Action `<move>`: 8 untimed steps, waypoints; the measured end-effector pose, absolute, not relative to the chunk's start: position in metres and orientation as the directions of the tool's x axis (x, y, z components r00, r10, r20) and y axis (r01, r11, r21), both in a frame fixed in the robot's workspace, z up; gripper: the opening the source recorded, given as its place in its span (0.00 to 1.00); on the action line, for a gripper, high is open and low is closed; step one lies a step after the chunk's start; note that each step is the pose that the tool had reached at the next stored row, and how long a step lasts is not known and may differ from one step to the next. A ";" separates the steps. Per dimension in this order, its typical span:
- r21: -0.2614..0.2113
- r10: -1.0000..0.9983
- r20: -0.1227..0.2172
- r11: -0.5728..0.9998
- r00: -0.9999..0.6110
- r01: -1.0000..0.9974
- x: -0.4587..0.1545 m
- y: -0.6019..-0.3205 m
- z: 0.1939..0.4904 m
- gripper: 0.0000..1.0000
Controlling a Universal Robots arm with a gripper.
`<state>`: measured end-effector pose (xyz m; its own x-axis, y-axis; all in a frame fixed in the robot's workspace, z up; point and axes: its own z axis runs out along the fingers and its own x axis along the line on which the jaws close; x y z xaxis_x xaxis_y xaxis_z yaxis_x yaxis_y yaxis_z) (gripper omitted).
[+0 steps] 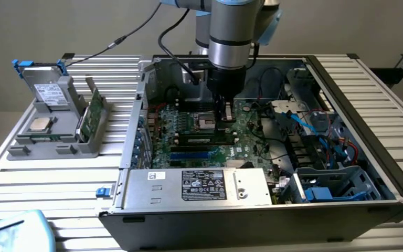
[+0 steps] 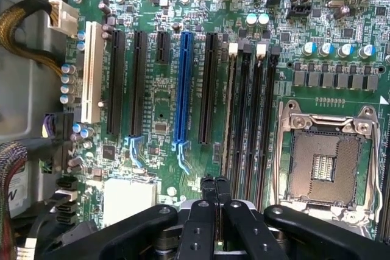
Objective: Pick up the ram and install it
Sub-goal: 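Press down the ram until it locks into place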
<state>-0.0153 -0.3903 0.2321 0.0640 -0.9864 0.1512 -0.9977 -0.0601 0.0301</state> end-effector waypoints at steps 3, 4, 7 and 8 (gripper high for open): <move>0.030 -0.988 0.140 -0.060 0.063 -0.998 -0.012 -0.390 0.229 0.11; 0.029 -0.989 0.134 -0.059 0.063 -0.998 -0.011 -0.390 0.228 0.11; 0.028 -0.991 0.122 -0.058 0.061 -0.998 -0.010 -0.390 0.228 0.11; 0.028 -0.991 0.119 -0.058 0.061 -0.998 -0.010 -0.390 0.227 0.11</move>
<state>-0.0102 -0.3904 0.2273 0.0609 -0.9910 0.1193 -0.9979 -0.0580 0.0281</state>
